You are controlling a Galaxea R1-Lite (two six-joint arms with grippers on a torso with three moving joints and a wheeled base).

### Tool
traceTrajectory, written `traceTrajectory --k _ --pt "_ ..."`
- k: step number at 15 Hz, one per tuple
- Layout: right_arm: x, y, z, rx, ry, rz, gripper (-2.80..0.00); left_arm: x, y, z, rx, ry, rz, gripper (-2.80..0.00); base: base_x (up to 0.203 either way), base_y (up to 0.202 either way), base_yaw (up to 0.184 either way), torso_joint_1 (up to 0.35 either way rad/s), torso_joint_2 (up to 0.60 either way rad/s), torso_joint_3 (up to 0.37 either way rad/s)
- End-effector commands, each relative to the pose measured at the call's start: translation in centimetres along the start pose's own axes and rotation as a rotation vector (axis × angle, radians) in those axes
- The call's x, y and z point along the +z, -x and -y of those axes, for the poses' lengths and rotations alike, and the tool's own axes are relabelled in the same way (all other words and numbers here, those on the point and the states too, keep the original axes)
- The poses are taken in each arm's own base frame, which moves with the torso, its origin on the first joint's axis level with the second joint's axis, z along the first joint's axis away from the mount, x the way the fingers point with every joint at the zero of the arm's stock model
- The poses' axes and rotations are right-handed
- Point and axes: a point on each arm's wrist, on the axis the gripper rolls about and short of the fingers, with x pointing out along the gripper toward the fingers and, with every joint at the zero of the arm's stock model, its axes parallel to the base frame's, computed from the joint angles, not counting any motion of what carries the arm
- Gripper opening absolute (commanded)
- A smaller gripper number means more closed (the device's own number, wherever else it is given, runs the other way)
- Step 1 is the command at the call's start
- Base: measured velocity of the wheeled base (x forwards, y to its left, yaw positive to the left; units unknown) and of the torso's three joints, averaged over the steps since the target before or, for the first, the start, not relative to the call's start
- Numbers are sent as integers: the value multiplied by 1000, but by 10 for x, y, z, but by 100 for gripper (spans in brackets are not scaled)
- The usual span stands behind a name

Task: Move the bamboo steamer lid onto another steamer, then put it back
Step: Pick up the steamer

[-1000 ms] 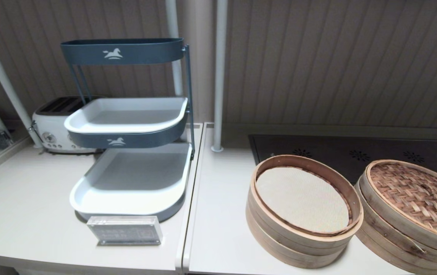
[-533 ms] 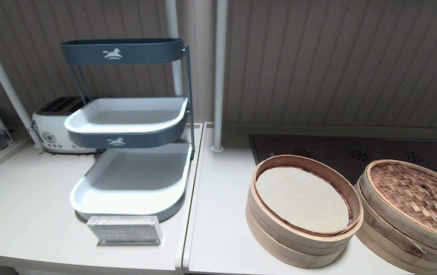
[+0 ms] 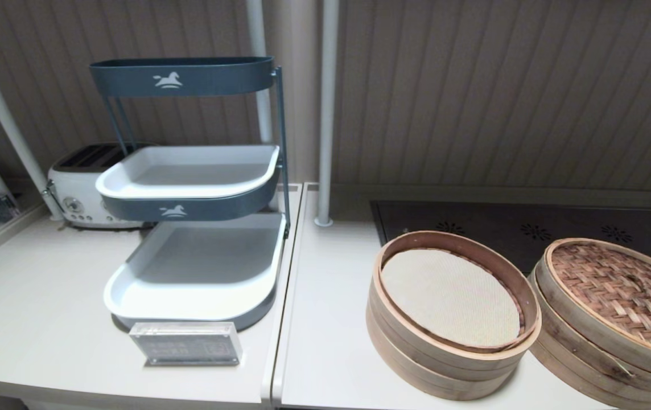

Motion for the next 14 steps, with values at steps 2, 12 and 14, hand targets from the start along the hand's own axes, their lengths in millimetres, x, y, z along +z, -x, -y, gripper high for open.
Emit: traceTrajectory --k 2,12,14 --pt "-8 6 -6 25 6 87 -280 -8 -2 0 -1 0 -25 -280 0 0 0 0 0 0" --pt "-24 23 -10 -266 105 273 -280 -8 -2 0 1 0 -24 -280 0 0 0 0 0 0" --pt "-24 23 -9 -299 99 266 -280 -8 -1 0 -1 0 -24 -280 0 0 0 0 0 0"
